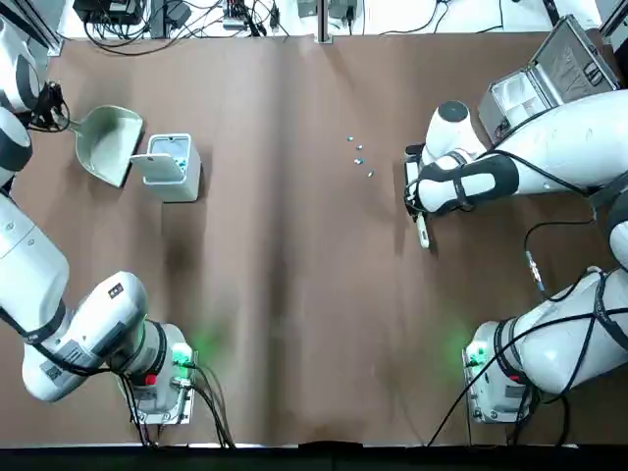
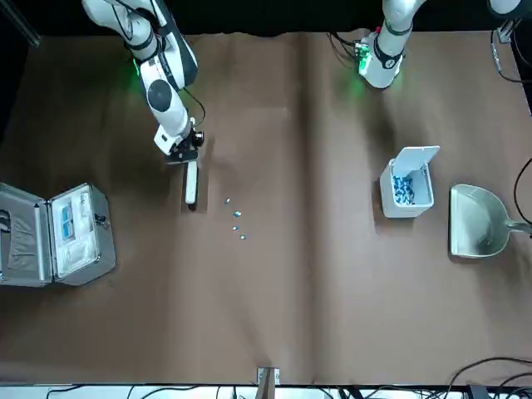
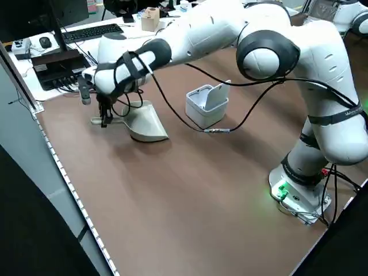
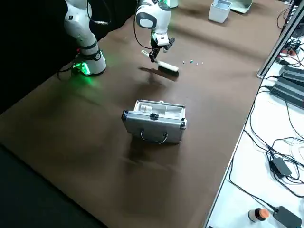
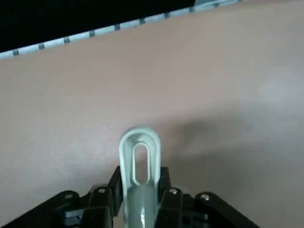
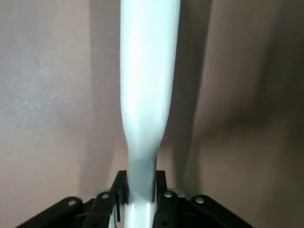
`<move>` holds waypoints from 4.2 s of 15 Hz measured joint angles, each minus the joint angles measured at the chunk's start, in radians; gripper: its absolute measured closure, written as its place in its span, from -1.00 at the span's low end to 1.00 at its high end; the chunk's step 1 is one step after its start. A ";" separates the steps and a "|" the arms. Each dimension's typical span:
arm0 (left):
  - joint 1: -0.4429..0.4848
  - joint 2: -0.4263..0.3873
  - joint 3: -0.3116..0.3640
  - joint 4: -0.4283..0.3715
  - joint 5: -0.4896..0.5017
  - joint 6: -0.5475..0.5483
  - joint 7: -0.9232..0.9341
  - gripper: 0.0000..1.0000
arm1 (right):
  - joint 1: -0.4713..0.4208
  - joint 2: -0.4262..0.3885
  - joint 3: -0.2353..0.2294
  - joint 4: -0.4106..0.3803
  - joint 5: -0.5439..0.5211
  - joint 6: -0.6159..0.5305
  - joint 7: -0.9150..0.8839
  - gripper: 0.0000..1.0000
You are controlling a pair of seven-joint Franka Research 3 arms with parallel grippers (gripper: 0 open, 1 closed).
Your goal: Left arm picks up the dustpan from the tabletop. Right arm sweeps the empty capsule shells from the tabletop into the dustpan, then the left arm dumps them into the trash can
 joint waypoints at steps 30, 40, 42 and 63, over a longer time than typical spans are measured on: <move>-0.020 -0.404 -0.739 -0.101 -0.091 -0.622 -0.555 0.33 | 0.004 0.004 -0.021 0.219 0.004 -0.103 0.291 0.48; -0.233 -0.277 -0.764 -0.282 0.186 -0.416 -1.076 0.33 | -0.015 0.144 -0.022 0.443 0.004 -0.236 0.301 0.48; -0.310 -0.220 -0.761 -0.280 0.259 -0.413 -1.188 0.33 | -0.015 0.187 -0.022 0.483 0.004 -0.247 0.301 0.48; -0.886 0.073 -0.484 0.007 0.355 -0.609 -1.490 0.33 | 0.081 0.377 -0.005 0.596 0.023 -0.252 0.353 0.48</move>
